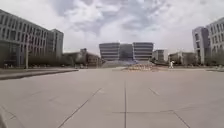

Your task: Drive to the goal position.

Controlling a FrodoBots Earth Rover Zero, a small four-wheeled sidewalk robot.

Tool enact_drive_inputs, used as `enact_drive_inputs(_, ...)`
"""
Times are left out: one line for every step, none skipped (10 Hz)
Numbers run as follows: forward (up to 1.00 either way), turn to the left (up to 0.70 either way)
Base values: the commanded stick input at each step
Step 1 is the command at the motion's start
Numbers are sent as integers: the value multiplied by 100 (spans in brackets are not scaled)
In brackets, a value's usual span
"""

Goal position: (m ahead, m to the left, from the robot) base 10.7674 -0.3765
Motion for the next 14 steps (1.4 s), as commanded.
enact_drive_inputs(70, 0)
enact_drive_inputs(70, 0)
enact_drive_inputs(70, 0)
enact_drive_inputs(70, 0)
enact_drive_inputs(70, 0)
enact_drive_inputs(70, 0)
enact_drive_inputs(70, -3)
enact_drive_inputs(70, -11)
enact_drive_inputs(70, 0)
enact_drive_inputs(70, 0)
enact_drive_inputs(70, 0)
enact_drive_inputs(70, 0)
enact_drive_inputs(70, 0)
enact_drive_inputs(70, 0)
